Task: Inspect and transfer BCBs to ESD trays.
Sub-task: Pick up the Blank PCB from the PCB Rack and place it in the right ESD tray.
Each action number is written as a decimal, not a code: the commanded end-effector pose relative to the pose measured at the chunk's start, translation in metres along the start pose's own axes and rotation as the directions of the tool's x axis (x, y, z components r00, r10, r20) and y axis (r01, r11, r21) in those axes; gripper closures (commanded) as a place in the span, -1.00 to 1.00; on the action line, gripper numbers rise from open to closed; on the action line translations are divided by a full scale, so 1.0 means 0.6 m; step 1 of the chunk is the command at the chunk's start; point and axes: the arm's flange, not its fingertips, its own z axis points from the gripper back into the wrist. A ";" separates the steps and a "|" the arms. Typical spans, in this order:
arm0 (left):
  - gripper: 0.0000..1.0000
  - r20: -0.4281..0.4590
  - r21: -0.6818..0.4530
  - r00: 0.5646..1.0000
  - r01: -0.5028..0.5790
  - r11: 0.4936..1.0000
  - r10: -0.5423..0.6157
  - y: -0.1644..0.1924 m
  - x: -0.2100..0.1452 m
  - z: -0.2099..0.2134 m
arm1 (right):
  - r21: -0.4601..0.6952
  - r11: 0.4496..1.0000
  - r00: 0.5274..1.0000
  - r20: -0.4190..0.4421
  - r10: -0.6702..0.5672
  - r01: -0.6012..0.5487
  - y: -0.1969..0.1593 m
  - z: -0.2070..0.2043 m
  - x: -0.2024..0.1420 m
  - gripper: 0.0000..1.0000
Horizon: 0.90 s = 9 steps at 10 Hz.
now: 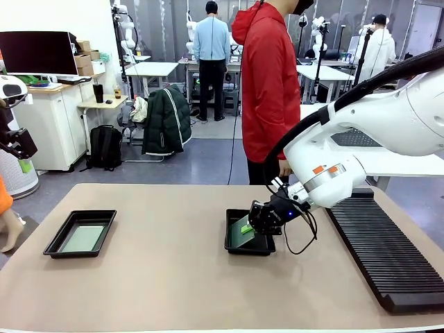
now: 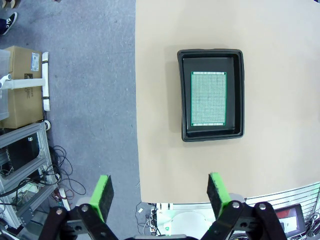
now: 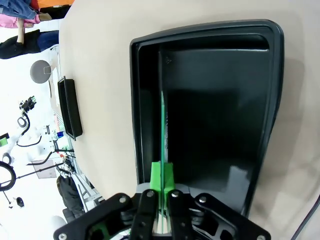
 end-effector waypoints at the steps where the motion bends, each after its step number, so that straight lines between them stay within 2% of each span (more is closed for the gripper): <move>1: -1.00 0.004 0.000 1.000 -0.002 1.000 0.002 -0.001 -0.002 -0.001 | 0.004 1.000 1.000 0.003 -0.002 0.002 0.001 0.000 0.000 0.95; 4: -1.00 0.004 0.000 1.000 -0.002 1.000 0.002 -0.001 -0.002 -0.001 | 0.000 1.000 1.000 0.000 0.000 0.000 0.000 0.000 0.000 0.95; 9: -1.00 0.004 0.000 1.000 -0.002 1.000 0.002 -0.001 -0.002 -0.001 | -0.109 0.994 1.000 -0.016 -0.007 0.005 0.044 0.031 0.006 -0.05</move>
